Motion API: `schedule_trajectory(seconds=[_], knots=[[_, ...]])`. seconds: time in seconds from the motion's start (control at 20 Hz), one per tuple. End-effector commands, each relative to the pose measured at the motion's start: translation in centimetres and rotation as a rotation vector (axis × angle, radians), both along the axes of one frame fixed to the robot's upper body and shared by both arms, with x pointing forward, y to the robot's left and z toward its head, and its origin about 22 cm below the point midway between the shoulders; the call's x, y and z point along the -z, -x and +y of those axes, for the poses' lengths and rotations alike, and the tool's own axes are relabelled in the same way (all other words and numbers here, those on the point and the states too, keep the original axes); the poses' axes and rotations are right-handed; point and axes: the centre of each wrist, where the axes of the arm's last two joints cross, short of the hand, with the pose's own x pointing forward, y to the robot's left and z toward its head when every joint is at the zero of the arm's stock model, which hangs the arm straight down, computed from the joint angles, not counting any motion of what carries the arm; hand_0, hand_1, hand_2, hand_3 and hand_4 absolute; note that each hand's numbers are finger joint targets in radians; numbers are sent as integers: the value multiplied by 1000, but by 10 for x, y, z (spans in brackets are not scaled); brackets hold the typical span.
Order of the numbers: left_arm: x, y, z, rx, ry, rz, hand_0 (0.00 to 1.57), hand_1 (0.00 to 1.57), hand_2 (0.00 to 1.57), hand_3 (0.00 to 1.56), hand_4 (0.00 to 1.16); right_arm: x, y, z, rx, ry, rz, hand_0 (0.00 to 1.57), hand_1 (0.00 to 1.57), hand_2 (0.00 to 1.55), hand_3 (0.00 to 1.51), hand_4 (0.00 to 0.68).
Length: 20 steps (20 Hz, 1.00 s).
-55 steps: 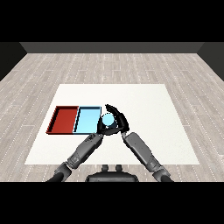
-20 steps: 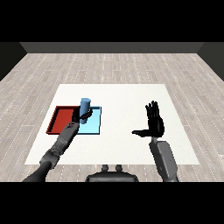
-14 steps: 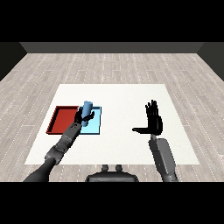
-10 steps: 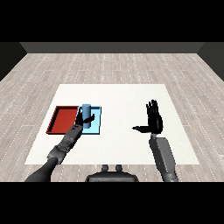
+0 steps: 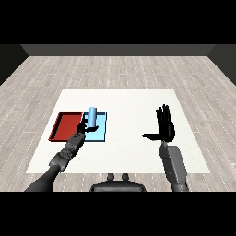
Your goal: Pick the blue can and put it in the blue box
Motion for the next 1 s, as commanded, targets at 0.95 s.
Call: schedule_trajectory(seconds=[0.95], knots=[[-63,-11,-48,535,585,-841,0,0,0,0,0,32,18,-3,-68,144,68,0,0,0,0,0]])
